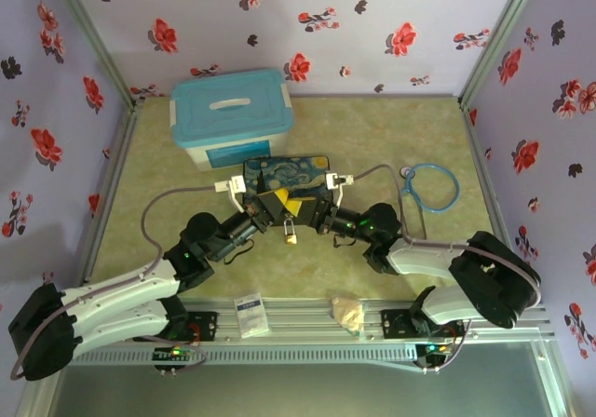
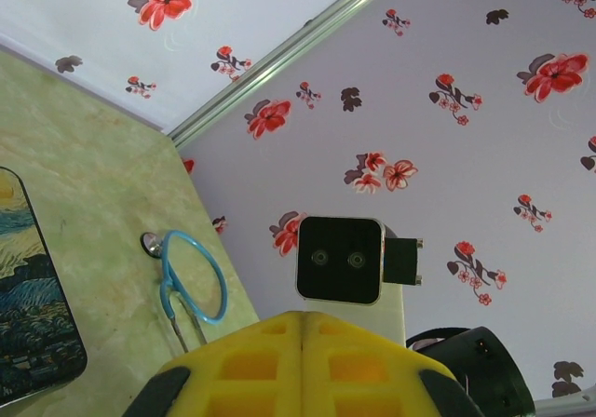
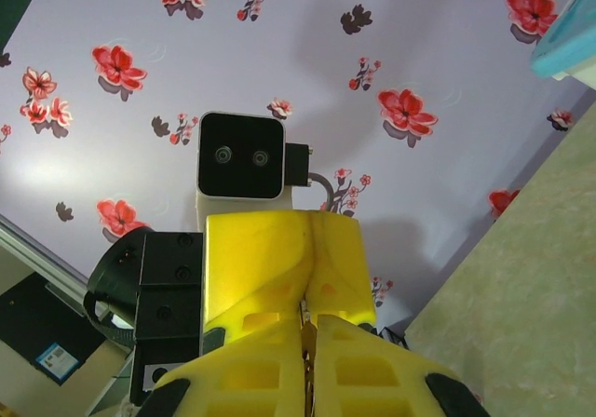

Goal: Unlock a padlock with a key

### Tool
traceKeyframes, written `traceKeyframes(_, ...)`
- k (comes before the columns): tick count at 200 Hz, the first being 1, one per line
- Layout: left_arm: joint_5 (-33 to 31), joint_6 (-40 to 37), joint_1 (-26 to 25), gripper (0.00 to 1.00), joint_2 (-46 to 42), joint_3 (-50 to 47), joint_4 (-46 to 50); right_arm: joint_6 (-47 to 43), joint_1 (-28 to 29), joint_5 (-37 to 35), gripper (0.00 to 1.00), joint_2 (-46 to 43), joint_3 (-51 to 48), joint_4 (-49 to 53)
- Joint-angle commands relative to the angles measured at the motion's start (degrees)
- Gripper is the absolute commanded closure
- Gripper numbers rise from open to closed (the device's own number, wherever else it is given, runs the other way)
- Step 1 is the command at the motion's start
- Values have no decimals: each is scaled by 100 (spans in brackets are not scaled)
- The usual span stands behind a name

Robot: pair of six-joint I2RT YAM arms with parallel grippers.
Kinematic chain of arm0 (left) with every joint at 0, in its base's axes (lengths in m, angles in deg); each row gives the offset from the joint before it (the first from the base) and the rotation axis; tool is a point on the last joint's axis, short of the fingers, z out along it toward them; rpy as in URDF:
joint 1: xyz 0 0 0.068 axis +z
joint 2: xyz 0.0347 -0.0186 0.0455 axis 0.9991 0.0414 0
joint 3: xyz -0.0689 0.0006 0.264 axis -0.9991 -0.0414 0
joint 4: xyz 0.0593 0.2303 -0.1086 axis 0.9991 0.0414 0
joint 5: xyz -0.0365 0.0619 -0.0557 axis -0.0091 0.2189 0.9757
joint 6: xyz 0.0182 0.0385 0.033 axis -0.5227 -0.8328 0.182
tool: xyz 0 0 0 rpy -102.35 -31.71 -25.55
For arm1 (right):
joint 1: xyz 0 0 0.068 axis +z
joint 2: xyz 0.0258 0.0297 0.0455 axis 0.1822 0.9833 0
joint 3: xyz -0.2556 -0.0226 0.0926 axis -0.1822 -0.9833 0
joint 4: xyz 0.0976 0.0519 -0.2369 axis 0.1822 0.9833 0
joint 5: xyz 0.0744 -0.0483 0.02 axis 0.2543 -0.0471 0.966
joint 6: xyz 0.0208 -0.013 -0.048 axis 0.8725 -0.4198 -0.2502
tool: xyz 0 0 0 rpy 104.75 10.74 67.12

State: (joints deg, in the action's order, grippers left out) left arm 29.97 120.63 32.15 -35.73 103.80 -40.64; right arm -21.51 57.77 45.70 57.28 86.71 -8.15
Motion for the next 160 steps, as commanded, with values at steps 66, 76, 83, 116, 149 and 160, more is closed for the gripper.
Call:
traceKeyframes(66,-1089,176,115,0,-536,-252,1237,-1065,-16,-630,100,-1021,-171,2247)
traceKeyframes(76,-1168,152,121,0,-623,-283,1409,-1257,-17,-763,100,-1191,-134,2803)
traceKeyframes(83,-1202,161,134,0,-655,-282,1600,-1395,-18,-859,100,-1306,-92,3206)
traceKeyframes(116,-1091,188,135,0,-217,93,3065,-1974,-19,-1628,100,-1813,142,5133)
traceKeyframes(149,-836,132,34,1,534,23,3085,-2327,-33,-2243,100,-2136,225,6423)
traceKeyframes(160,-833,48,24,4,769,25,3107,-2290,-37,-2379,100,-2211,159,6558)
